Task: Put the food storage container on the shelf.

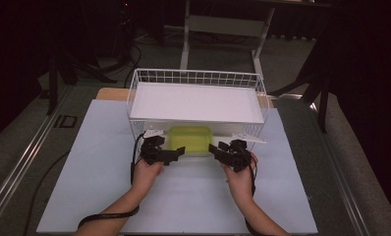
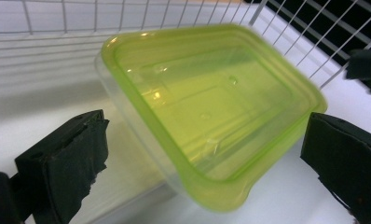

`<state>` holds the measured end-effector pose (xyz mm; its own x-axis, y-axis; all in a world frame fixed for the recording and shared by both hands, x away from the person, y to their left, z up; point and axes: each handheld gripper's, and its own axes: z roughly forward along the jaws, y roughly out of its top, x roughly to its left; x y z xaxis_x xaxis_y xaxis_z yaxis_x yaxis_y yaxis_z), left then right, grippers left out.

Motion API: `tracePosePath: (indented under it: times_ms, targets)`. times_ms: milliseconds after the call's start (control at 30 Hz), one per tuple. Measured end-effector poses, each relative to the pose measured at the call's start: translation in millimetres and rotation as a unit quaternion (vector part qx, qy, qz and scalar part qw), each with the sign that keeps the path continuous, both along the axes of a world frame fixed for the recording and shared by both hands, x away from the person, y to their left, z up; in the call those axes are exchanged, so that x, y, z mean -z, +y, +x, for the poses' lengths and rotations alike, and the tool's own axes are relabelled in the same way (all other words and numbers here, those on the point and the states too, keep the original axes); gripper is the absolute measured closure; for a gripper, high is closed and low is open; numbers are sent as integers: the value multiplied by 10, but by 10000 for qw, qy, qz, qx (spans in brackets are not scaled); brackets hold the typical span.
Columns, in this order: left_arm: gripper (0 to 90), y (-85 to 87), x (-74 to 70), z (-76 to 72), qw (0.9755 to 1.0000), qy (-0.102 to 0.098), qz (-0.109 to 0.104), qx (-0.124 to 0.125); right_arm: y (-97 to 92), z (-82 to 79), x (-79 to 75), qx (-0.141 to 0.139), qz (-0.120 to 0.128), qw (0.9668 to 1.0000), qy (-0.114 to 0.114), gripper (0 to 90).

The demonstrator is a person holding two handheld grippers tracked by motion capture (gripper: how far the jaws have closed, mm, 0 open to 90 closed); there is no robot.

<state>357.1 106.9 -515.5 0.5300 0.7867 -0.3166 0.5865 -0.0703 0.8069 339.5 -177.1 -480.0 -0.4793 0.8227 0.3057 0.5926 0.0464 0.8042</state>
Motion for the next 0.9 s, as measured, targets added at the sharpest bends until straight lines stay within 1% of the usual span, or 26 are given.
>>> tracePosePath:
  times_ms: [67,133,200,233,300,333,367,400,433,467,500,533,567,600,633,667,700,800,833,900]
  targets:
    - [15,24,-17,-37,10000,-41,62,-38,22,-41,-7,-89,20,10000,12,520]
    - [15,57,-34,-81,9999,-124,63,-98,47,-90,-18,-165,32,9999,-8,521]
    - [15,78,-43,-108,9999,-122,59,-95,77,-134,-26,-238,28,9997,-28,521]
    - [15,94,-48,-133,9999,-122,20,-78,77,-134,-26,-238,28,9997,-28,521]
    - [15,125,-50,-217,9999,-147,55,-15,107,-178,-18,-292,-5,9996,-21,532]
    - [16,138,-51,-248,9998,-160,134,13,117,-191,-11,-304,5,9995,-3,537]
    - [16,151,-51,-270,9997,-167,148,42,128,-199,-3,-315,-25,9995,8,556]
    - [16,173,-53,-300,9998,-141,97,64,135,-204,3,-333,-45,9994,28,581]
    - [16,197,-58,-335,9999,-111,65,73,145,-210,14,-361,-77,9993,33,587]
    - [15,212,-63,-357,9999,-97,46,83,159,-217,28,-378,-114,9992,40,634]
    - [15,236,-72,-392,9999,-85,-50,101,167,-218,38,-405,-154,9990,55,669]
    - [15,259,-85,-433,9999,-74,-29,131,182,-225,48,-408,-212,9989,58,705]
    - [16,267,-92,-460,9999,-76,-34,150,200,-233,61,-428,-252,9987,60,802]
    - [15,280,-101,-496,9997,-69,-73,204,212,-235,68,-474,-281,9984,86,827]
    - [15,280,-101,-496,9997,-69,-73,204,212,-235,68,-474,-281,9984,86,827]
    - [15,303,-114,-575,9997,-104,15,240,233,-236,80,-507,-334,9981,111,873]
    - [15,330,-120,-630,9995,-95,17,294,276,-240,106,-556,-446,9974,141,899]
    - [16,383,-116,-706,9993,-107,141,321,331,-233,156,-599,-511,9967,172,900]
    - [16,412,-108,-739,9994,-97,111,327,345,-230,167,-609,-531,9966,188,900]
    - [16,453,-97,-791,9994,-98,124,316,382,-220,205,-618,-570,9962,223,900]
